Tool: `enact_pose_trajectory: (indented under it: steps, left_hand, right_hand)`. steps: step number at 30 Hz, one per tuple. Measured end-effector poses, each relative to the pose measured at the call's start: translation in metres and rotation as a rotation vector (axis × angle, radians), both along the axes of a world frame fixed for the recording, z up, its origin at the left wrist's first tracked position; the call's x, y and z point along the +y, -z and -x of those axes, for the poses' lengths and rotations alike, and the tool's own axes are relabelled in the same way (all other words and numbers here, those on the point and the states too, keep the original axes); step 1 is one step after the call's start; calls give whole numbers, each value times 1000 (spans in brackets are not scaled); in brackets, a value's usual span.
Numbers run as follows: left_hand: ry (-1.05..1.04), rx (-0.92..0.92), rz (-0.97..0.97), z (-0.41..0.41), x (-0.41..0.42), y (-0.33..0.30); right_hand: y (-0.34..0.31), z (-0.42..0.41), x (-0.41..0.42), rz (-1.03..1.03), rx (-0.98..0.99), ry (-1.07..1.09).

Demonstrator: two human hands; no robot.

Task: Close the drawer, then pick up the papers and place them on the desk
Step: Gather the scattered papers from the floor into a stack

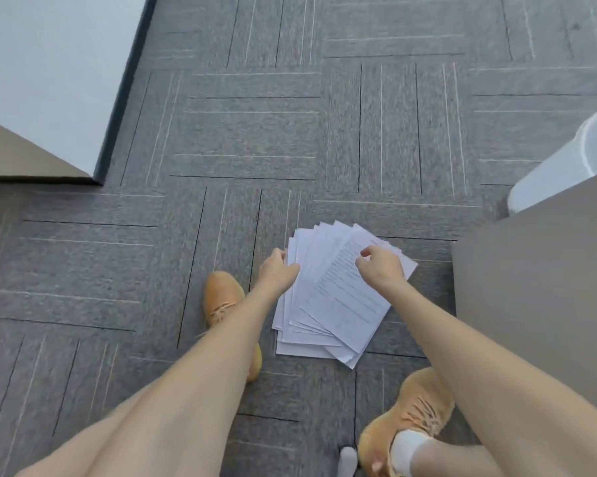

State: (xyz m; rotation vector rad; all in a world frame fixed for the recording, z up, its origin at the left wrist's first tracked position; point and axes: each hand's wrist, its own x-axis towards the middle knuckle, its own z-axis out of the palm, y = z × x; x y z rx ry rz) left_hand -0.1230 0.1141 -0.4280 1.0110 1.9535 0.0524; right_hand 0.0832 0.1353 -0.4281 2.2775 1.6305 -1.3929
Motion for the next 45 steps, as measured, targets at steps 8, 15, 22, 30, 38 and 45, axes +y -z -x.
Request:
enact_pose_trajectory:
  steps: [8, 15, 22, 30, 38, 45]
  left_hand:
    - [-48, -5, 155, 21, -7, 110]
    - [-148, -53, 220, 18, -10, 162]
    - [-200, 28, 243, 9, -15, 178]
    - [-155, 25, 275, 6, -10, 182]
    - [-100, -20, 257, 8, -12, 183]
    - [-146, -3, 183, 7, -17, 189]
  right_hand:
    - [113, -17, -21, 263, -27, 128]
    - [174, -31, -27, 400, -76, 257]
    - [185, -24, -27, 430, -165, 193]
    - [196, -19, -31, 377, -148, 95]
    - [196, -16, -35, 213, -20, -28]
    - [200, -10, -42, 304, -155, 17]
